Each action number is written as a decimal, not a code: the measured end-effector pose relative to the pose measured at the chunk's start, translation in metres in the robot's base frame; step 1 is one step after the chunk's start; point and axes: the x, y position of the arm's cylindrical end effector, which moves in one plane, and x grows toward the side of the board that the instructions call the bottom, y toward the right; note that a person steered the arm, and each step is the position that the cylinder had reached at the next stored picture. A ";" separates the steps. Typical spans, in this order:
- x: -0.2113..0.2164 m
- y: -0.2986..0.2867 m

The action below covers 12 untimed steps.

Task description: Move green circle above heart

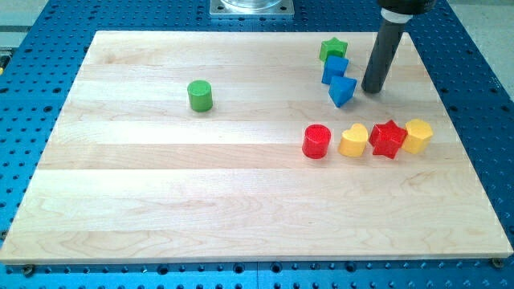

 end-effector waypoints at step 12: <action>0.029 -0.286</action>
